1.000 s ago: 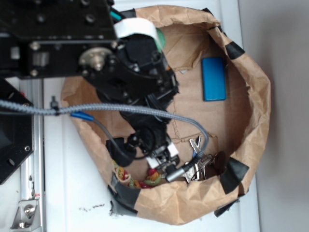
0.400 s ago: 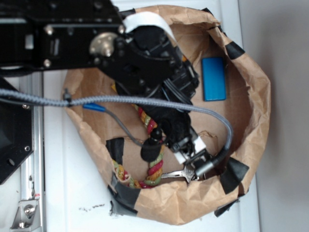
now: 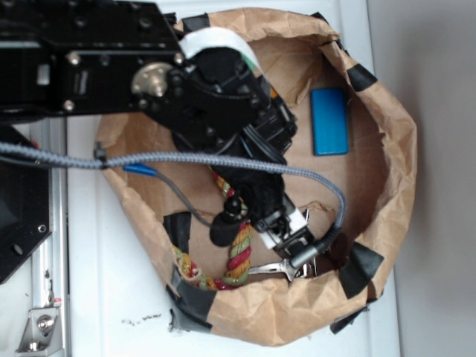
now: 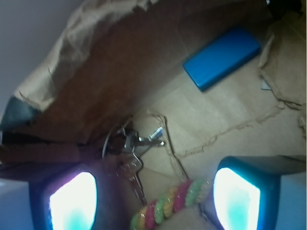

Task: Grab the silver keys.

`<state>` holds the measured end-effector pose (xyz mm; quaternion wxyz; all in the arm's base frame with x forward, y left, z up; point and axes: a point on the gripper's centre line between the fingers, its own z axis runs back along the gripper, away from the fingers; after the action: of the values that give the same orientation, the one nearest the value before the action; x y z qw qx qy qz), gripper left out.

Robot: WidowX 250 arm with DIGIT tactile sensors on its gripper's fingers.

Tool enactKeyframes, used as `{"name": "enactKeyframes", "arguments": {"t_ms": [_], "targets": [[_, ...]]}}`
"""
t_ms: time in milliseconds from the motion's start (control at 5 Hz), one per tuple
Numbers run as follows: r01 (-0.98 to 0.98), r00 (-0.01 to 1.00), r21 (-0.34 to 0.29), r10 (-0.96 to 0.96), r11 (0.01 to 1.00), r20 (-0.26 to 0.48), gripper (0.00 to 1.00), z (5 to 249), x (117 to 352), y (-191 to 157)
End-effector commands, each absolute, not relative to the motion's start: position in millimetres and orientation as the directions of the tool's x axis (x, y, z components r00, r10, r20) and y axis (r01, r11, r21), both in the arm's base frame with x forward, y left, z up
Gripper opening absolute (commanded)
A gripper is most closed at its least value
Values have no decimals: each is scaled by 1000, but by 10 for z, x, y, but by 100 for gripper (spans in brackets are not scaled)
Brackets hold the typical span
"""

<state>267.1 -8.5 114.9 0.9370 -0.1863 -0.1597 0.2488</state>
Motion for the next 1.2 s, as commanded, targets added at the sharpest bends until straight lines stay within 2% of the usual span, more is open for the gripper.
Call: {"name": "enactKeyframes", "arguments": {"t_ms": [0,400,600,800,1000], "targets": [[-374,823,-438,510,817,249,100,1289,2758,-81],[-374,823,-438,510,817,249,100,1289,2758,-81],[-390,815,-425,521,817,255,100,1050,2873,-147],[-366,815,-428,507,826,282,100,1008,2904,-182],[-366,815,-441,511,819,273,100,955,2927,-212]]}}
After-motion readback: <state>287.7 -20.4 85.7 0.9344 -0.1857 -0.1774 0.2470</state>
